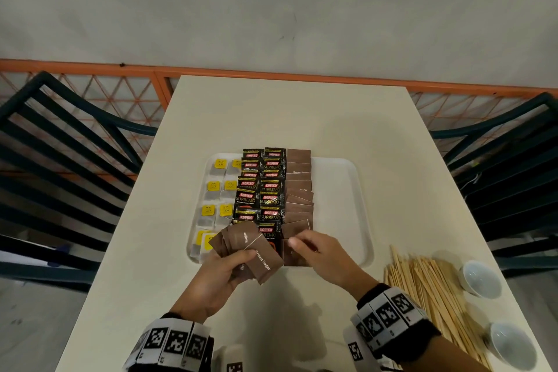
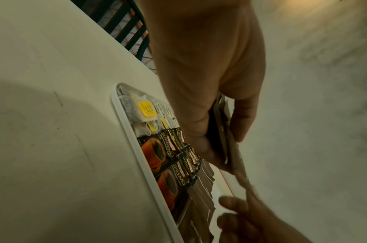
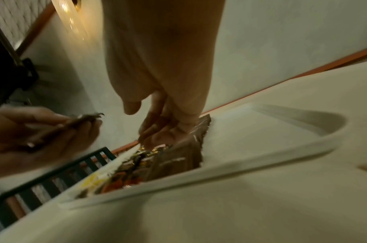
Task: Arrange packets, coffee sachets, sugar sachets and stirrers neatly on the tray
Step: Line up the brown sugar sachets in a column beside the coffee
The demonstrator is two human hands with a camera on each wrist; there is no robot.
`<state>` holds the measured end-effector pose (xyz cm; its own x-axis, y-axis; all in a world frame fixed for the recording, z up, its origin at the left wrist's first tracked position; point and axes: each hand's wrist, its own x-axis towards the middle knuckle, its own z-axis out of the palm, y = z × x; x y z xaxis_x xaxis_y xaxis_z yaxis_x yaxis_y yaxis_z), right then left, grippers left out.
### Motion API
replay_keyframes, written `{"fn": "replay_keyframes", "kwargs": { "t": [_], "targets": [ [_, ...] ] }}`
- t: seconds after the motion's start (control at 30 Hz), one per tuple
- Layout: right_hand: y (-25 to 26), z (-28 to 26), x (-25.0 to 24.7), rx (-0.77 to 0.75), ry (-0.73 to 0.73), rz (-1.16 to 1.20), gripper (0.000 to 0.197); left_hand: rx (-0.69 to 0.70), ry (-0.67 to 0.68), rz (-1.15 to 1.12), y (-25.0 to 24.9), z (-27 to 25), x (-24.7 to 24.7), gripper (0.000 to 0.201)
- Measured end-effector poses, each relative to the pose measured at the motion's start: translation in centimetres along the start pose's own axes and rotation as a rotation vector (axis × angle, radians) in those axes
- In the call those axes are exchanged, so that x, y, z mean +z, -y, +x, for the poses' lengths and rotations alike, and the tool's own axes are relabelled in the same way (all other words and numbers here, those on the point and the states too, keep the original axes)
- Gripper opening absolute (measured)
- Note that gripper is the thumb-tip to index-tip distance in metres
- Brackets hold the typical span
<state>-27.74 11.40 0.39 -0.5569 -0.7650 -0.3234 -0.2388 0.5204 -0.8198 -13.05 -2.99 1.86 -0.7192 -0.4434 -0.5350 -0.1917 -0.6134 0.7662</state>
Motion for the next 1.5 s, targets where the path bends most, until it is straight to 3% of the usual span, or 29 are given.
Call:
{"fn": "replay_keyframes", "kwargs": {
  "t": [0.13, 0.37, 0.53, 0.7, 0.8, 1.0, 1.23, 1.5],
  "targets": [
    [2.2, -0.4, 0.7, -0.012, 0.253, 0.269, 0.005, 0.020, -0.009, 0.059, 0.0, 0.1, 0.6, 0.022],
    [2.3, 0.0, 0.6, 0.025, 0.206, 0.446, 0.007, 0.030, -0.022, 0.049, -0.2, 0.0, 0.3, 0.021],
    [1.8, 0.0, 0.5, 0.052, 0.069, 0.543, 0.013, 0.020, -0.011, -0.001, 0.3, 0.1, 0.6, 0.032],
    [1.8, -0.2, 0.5, 0.079, 0.180, 0.603, 0.012, 0.025, 0.002, -0.028, -0.1, 0.2, 1.1, 0.028],
    [1.6, 0.2, 0.3, 0.104, 0.107, 0.649, 0.011, 0.018, 0.001, -0.018, -0.4, 0.2, 1.1, 0.024],
    [-0.4, 2.0, -2.6, 0.161, -0.172, 0.652, 0.019, -0.011, -0.065, -0.172, -1.4, 0.0, -0.4, 0.014],
    [-1.6, 3.3, -2.5, 0.291, -0.260, 0.621, 0.008, -0.032, -0.062, -0.268, -1.8, -0.3, -1.4, 0.022],
    [-3.2, 3.4, -0.4, 0.363, -0.363, 0.399, 0.014, -0.035, -0.101, -0.211, -1.5, -0.2, -1.3, 0.021]
  ]
}}
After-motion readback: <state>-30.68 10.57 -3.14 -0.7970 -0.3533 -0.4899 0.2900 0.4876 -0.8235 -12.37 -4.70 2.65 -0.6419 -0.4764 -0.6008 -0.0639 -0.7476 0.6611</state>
